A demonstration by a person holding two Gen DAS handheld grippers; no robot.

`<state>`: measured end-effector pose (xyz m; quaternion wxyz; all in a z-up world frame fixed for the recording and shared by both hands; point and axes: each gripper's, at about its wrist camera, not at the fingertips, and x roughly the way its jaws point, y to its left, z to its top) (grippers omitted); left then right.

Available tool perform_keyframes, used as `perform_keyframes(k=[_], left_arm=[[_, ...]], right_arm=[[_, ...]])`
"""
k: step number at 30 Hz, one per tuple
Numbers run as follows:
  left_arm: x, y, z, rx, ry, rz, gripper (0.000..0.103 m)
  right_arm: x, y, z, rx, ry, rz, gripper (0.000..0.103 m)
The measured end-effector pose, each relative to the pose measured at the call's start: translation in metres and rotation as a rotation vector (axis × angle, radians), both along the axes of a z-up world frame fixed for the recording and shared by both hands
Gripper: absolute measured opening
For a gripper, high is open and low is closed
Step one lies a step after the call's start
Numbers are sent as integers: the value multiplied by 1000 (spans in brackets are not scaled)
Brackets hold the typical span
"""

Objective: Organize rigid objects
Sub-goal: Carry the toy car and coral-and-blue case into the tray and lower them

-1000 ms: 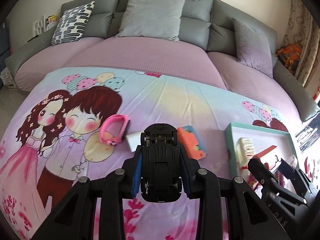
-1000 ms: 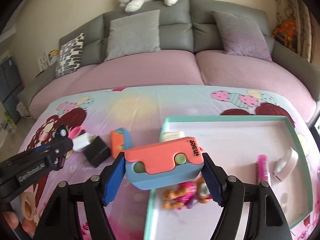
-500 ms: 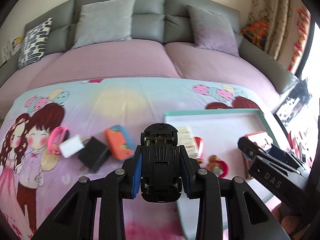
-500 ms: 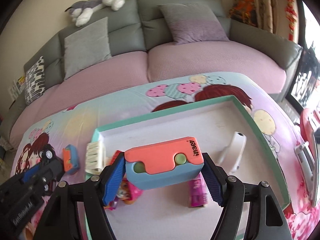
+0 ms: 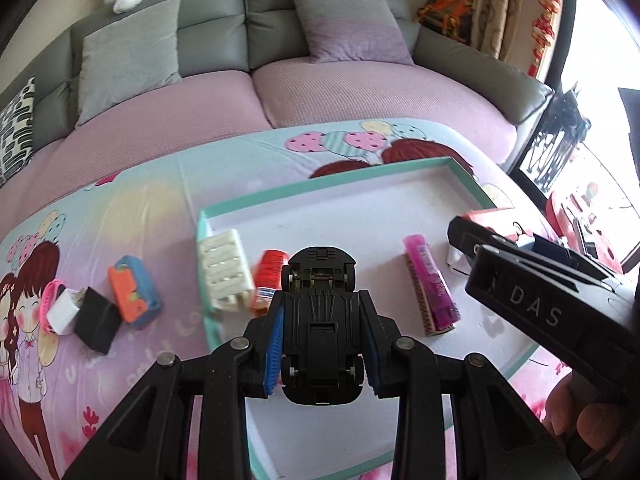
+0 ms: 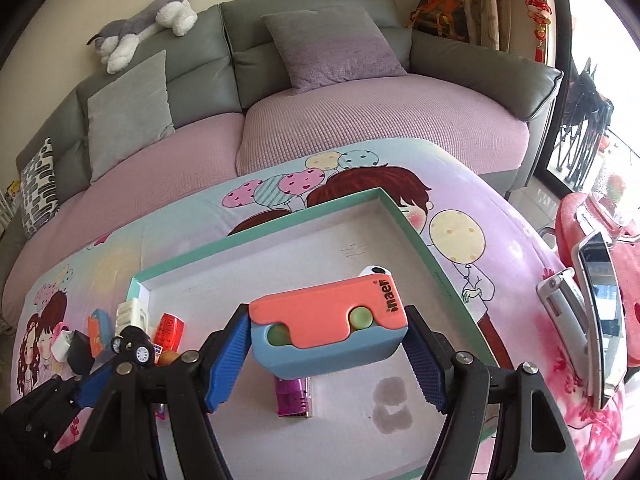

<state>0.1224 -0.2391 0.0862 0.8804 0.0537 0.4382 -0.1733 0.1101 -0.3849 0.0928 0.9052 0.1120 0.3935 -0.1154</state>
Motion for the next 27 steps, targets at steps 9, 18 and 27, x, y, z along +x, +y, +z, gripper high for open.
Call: perform_keyframes(k=[9,18,27], left_arm=[[-1,-17,-8,18,20,-27,35],[1,-22,-15,35,33,-37,35],[1,-23,-17,40,42,-36,44]], right_arm=[[1,-8,-8,13,31,4,76],[7,2,-18,-11,76,39,76],[10,0,-26,-7,116,31,77]])
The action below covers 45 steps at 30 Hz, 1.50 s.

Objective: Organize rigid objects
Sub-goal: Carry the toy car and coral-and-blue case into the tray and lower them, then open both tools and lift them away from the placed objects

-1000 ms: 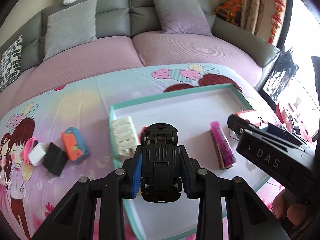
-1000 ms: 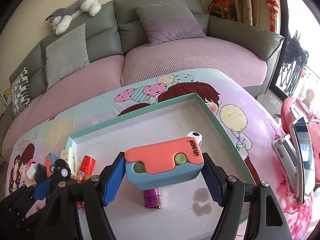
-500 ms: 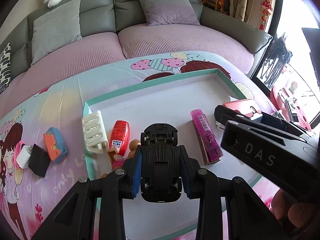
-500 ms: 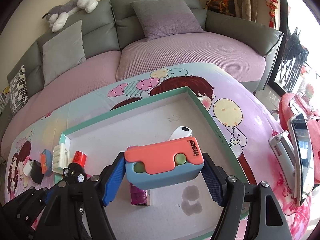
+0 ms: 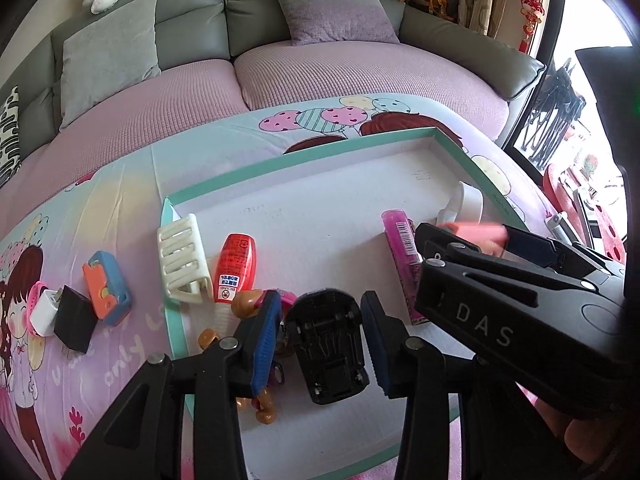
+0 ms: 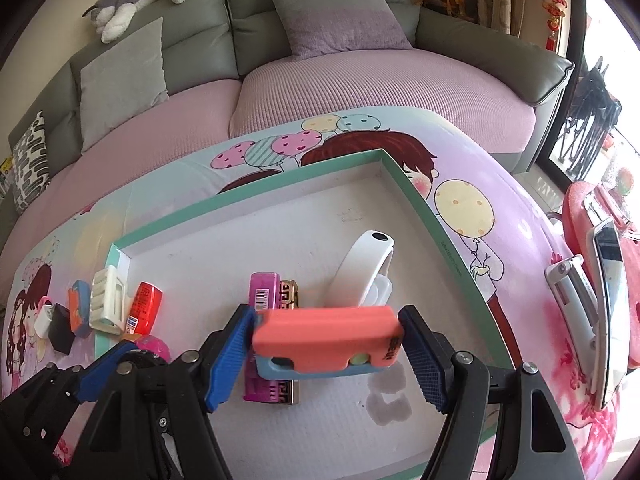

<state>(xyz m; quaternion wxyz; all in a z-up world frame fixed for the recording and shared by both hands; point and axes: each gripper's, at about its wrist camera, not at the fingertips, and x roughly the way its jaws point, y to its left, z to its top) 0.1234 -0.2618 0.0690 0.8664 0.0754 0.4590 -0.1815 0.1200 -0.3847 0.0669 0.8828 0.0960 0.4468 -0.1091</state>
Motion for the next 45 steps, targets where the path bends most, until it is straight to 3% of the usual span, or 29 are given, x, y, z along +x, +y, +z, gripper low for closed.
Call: perform_keyframes(k=[3,9,16,22,37,41,44,45], left_arm=[[0,-1,-1,6,5,0,55],[-1,0,2,9,4,2,56],[-1,13,12,1,-17,34,58],[1,31,21,9,-45,79,65],[12,87,27,-18,-82,274,74],[13,97,28,-26,-104,324,91],[13,106,30,-31,-131,375,94],[13,109,30,-32,-139,393,99]], right_arm=[[1,0,-1,4,6,4,77],[1,-2,0,23,1,5,78],[-2,-5,4,47,-32,-7,90],[-3,-5,5,50,-48,-15,101],[-3,-2,8,65,-88,1,101],[-4,-2,10,75,-101,-5,103],[-3,-3,10,78,-101,-5,103],[-3,-2,10,77,-101,-4,103]])
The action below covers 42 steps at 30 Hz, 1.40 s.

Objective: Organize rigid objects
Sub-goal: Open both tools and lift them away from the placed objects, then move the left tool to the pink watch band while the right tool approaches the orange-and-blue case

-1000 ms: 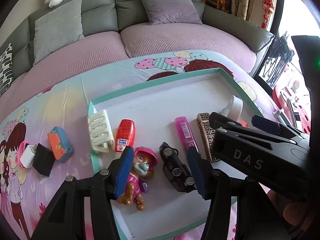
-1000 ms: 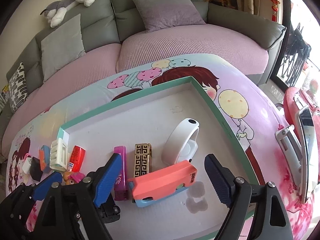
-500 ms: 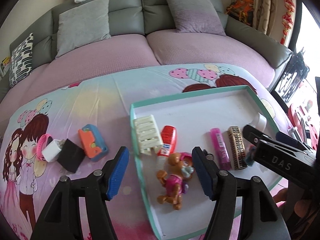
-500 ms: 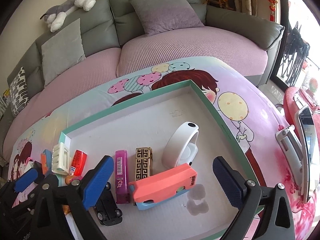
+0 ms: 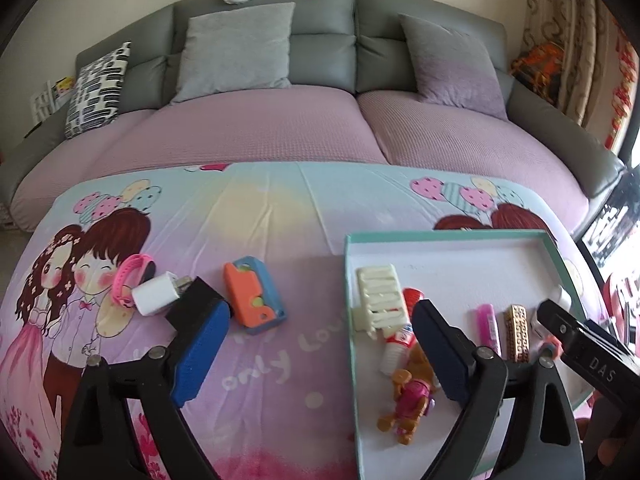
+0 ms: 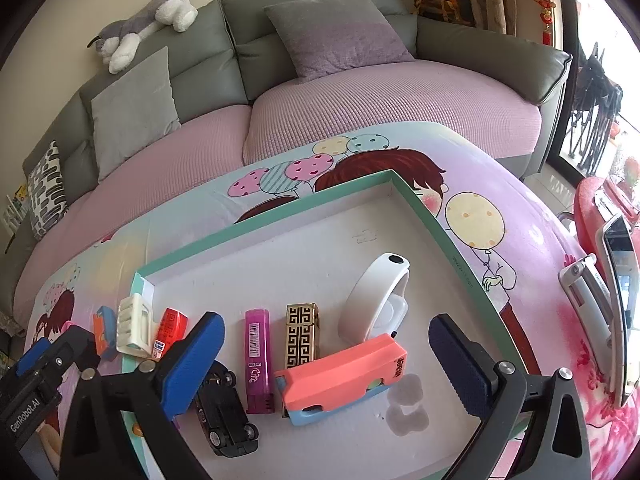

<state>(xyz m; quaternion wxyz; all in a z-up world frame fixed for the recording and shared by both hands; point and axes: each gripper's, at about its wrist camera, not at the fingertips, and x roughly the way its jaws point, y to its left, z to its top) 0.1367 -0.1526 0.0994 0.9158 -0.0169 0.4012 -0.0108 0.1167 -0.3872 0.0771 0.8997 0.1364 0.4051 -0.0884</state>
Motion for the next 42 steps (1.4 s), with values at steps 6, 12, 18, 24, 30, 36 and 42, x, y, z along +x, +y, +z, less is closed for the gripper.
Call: perform_keyframes(k=[6,12,18,24,30,36,42], left_arm=[[3,15,-4,1,-2,83,100],[3,28,-5,-35,-6,139,100],[1,44,-1,-56,-25,189,100],[-1,69,3,-22,-34,259,100],[-7,110,2,14,-22,374,100],[-14,143,0,32,-9,447,100],[-16,162,-4,-15,12,454,100]], right_arm=[[2,6,2,-4,-11,26,103],[3,20,7,-8,-37,79,103],[4,42,21,-29,-125,134,103],[9,80,26,-11,-180,253,103],[16,120,21,9,-177,354,103],[17,151,16,-10,-172,419,103],[18,180,13,0,-184,480,103]])
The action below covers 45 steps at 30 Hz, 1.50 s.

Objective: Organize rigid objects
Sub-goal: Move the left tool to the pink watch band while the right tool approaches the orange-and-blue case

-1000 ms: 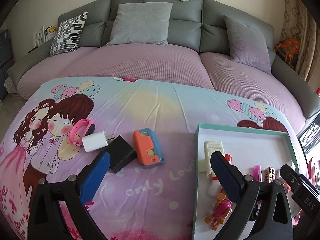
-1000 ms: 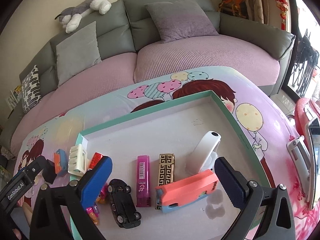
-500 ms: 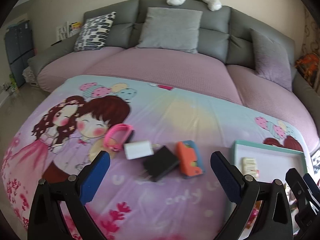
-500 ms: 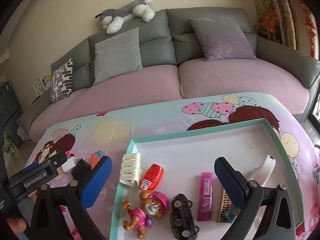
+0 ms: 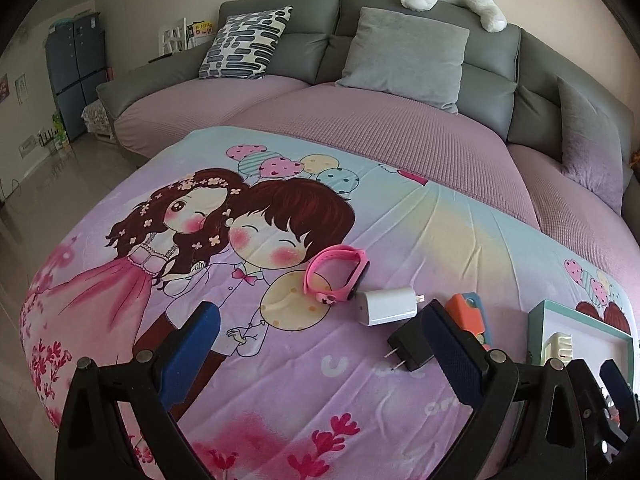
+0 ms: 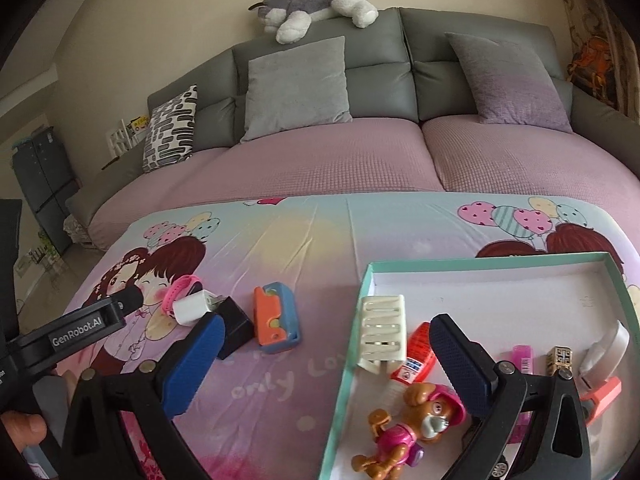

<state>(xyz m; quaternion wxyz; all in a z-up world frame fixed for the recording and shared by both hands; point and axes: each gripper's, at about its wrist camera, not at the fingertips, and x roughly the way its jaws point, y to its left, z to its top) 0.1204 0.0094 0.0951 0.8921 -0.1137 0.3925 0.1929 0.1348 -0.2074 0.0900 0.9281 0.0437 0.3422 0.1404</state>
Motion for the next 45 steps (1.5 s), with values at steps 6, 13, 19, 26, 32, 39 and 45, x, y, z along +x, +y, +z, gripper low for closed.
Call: perform_keyframes(k=[6,13,19,26,32,39,45], left_arm=[[0,23,-5,-50,13,8,100],[10,51,-13,-82,48,37,100],[29,67,-24,-102,58,34,100],[54,78,-55,-163,122,6,100],[66,78,-75,-161,142,-54,100],[74,80,-82,-126,126,-93,100],[82,75,-85,-70,139,-109,100]], right_arm=[[5,21,-7,4,-1,19,103],[10,50,-19,-5,20,56,103],[13,69,-29,-13,39,85,103],[17,86,-43,-71,74,115,103],[19,91,-47,-58,91,120,103],[26,87,-43,-95,58,58,89],[35,74,-42,-73,70,-20,76]])
